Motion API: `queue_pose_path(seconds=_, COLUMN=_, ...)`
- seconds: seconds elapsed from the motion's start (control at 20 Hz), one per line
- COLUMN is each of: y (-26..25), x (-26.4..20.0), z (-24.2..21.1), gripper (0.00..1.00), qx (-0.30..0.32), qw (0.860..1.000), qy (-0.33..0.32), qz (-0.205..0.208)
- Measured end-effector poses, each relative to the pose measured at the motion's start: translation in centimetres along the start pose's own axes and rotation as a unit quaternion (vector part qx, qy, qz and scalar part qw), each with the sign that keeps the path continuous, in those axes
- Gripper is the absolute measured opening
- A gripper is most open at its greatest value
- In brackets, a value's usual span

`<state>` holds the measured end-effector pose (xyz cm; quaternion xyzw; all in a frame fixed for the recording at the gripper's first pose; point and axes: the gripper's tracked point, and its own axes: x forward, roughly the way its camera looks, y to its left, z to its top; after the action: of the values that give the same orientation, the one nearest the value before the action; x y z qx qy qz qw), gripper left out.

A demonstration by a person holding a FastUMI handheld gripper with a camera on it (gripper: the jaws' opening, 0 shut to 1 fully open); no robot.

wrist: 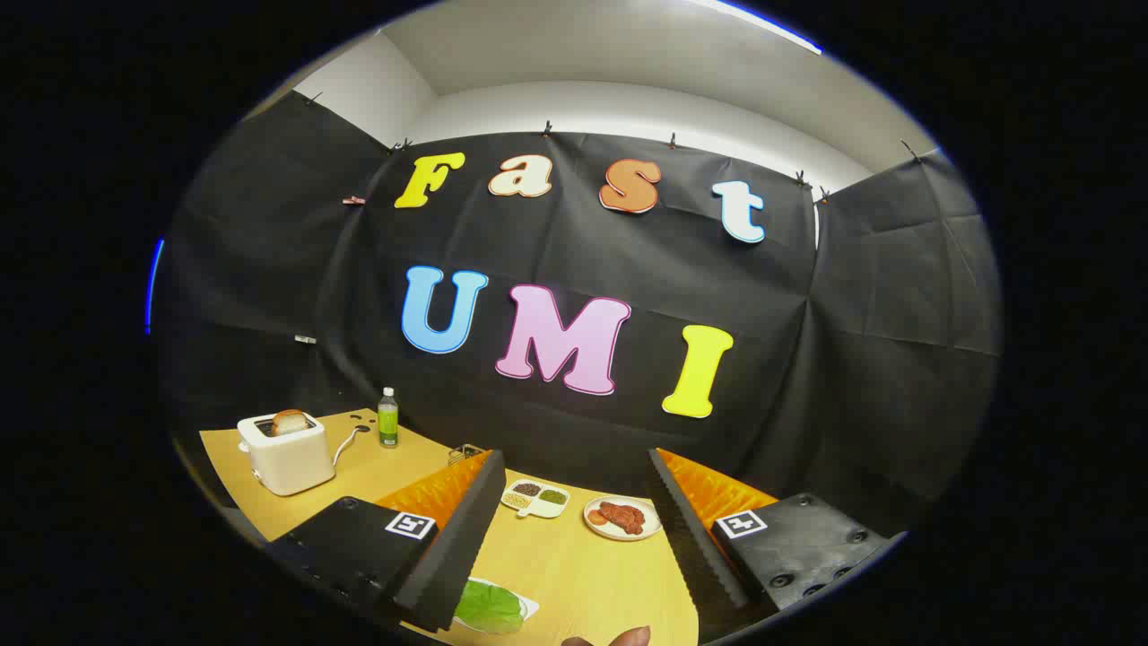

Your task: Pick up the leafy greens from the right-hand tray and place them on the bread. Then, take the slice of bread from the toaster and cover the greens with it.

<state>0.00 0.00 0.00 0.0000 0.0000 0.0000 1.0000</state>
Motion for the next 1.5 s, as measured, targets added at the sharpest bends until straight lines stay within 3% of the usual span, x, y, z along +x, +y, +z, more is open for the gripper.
queue_pose_path(seconds=0.5, y=1.5, x=-0.4, z=-0.4, gripper=0.97, qx=-0.006, qw=1.0, qy=0.011, qz=0.017)
queue_pose_path(seconds=1.0, y=1.2, x=-0.9, z=-1.1, gripper=0.97, qx=-0.008, qw=1.0, qy=0.023, qz=0.004)
queue_pose_path(seconds=1.35, y=3.8, x=-0.5, z=-6.5, gripper=0.98, qx=-0.001, qw=0.991, qy=0.099, qz=0.089)
queue_pose_path(seconds=1.5, y=5.3, x=-0.5, z=-11.7, gripper=0.97, qx=0.017, qw=0.977, qy=0.171, qz=0.129)
